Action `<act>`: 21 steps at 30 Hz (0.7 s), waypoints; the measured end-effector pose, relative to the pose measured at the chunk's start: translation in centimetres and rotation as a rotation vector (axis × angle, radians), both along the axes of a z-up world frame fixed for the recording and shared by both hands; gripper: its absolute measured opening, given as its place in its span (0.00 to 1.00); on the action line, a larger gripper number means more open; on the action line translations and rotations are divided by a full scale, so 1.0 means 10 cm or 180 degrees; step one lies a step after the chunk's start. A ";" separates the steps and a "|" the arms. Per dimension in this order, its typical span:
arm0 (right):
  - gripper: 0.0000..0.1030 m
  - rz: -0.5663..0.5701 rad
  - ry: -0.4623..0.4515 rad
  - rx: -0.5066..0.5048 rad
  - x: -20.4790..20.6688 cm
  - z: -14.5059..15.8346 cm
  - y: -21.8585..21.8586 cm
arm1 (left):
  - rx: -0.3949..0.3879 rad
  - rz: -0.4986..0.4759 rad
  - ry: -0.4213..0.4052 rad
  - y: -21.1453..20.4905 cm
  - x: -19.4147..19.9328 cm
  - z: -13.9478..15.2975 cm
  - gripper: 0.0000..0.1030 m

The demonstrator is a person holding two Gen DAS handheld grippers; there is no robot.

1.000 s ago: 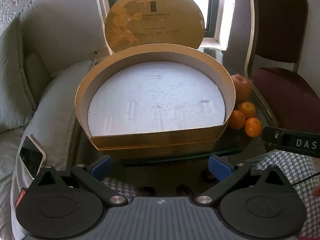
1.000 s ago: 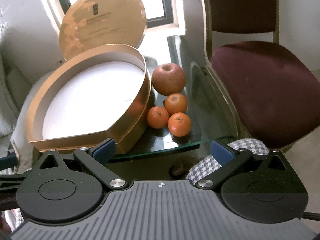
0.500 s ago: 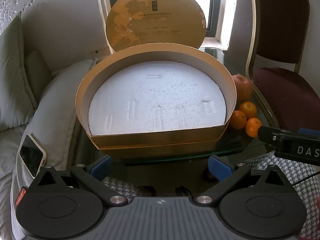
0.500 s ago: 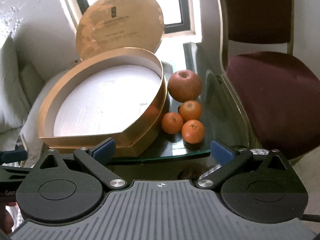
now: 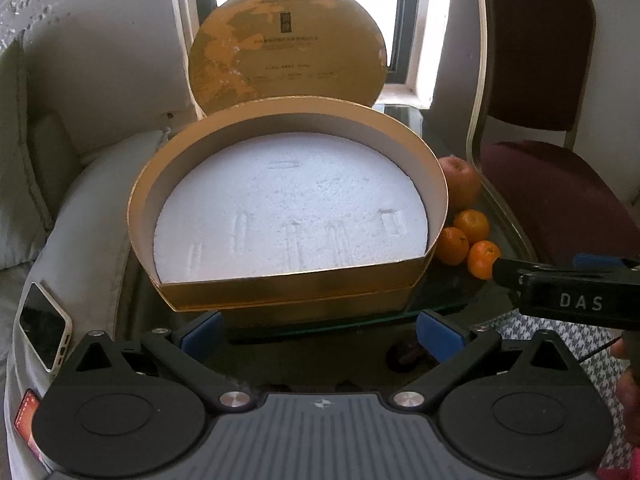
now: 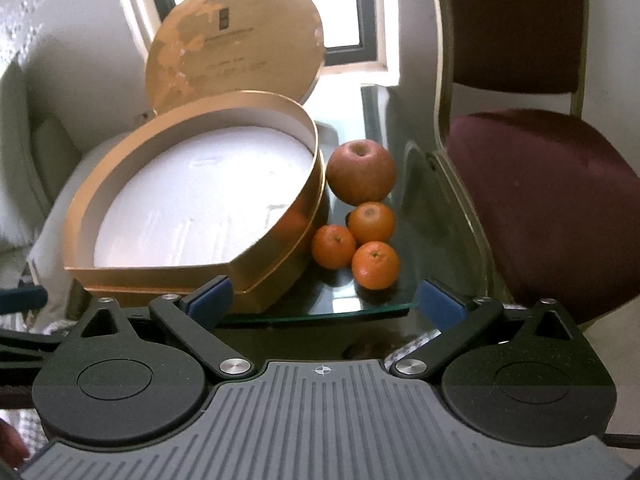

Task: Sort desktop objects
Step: 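Move the right gripper toward the oranges beside the gold box, then close the right gripper on the nearest small orange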

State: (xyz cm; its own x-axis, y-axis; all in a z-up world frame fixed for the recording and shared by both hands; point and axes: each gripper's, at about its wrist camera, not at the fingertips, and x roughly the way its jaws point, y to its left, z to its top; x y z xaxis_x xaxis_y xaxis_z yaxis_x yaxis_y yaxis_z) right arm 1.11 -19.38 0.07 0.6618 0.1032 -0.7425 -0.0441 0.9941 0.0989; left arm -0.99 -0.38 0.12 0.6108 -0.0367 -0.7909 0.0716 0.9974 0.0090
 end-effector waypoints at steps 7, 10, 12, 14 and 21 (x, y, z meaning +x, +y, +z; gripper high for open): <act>0.92 -0.0016 0.0031 -0.0104 0.07 -0.08 -0.05 | 0.0146 -0.0032 0.0218 -0.09 0.09 -0.08 0.99; 0.92 -0.0034 0.0087 -0.0145 0.12 -0.11 -0.09 | 0.0051 -0.0056 0.0279 -0.09 0.13 -0.13 0.99; 0.92 -0.0041 0.0076 -0.0094 0.15 -0.14 -0.11 | 0.0046 -0.0072 0.0276 -0.09 0.16 -0.14 0.98; 0.92 -0.0062 0.0094 -0.0123 0.21 -0.19 -0.14 | 0.0108 -0.0086 0.0240 -0.10 0.20 -0.14 0.98; 0.83 -0.0020 0.0252 -0.0205 0.47 -0.41 -0.21 | 0.0192 0.0074 -0.0012 -0.05 0.33 -0.13 0.95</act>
